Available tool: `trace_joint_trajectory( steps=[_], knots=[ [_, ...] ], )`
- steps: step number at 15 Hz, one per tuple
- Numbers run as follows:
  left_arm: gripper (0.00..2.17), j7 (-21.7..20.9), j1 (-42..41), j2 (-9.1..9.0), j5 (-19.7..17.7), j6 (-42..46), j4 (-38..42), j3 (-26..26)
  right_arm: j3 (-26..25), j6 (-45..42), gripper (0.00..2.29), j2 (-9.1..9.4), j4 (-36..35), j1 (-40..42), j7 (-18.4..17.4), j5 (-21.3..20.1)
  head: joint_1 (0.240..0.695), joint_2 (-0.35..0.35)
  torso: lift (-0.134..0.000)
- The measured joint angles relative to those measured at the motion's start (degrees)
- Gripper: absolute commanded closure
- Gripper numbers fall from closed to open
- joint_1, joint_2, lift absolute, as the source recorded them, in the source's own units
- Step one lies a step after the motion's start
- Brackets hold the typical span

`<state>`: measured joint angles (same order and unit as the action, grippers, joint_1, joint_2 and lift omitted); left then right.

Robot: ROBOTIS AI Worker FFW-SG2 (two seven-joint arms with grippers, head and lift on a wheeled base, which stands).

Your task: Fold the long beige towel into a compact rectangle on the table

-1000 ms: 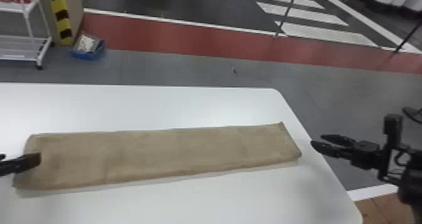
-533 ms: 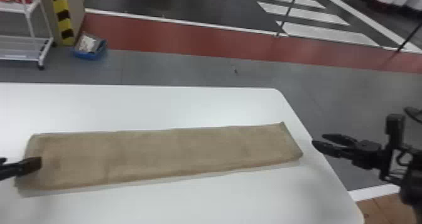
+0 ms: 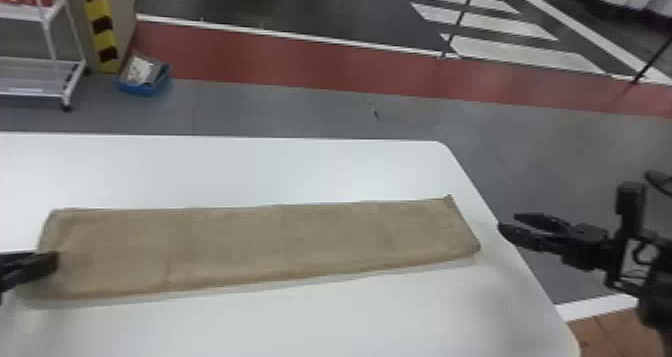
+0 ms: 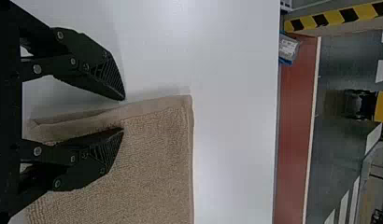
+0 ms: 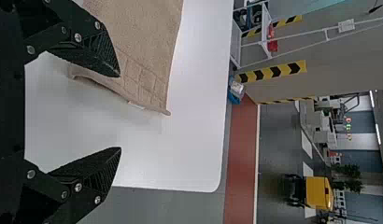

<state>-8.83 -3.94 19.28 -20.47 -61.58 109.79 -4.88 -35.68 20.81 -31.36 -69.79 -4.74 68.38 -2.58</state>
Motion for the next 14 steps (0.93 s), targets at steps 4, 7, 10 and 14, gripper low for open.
trace_joint_trajectory(
  steps=[4,7,10,14],
  knots=[
    [1.36,0.12,0.06,-0.03,-0.03,-0.08,0.08,-0.12,-0.12,-0.08,0.38,0.13,0.00,0.08,0.00,0.24,0.695,-0.311,-0.124],
    [1.36,-0.05,0.04,-0.11,-0.69,-0.16,0.72,-0.72,-0.37,0.16,0.38,0.44,-0.16,0.09,0.01,0.51,0.695,-0.308,-0.124],
    [1.36,-0.54,-0.09,-0.07,-2.96,-0.54,2.10,-2.08,-0.49,1.09,0.38,0.84,-1.48,0.30,0.08,1.05,0.695,-0.306,-0.124],
    [1.36,-1.02,0.23,0.10,-8.25,-0.94,2.91,-4.41,-0.26,2.02,0.38,1.54,-3.12,0.43,0.08,1.08,0.695,-0.304,-0.124]
  ],
)
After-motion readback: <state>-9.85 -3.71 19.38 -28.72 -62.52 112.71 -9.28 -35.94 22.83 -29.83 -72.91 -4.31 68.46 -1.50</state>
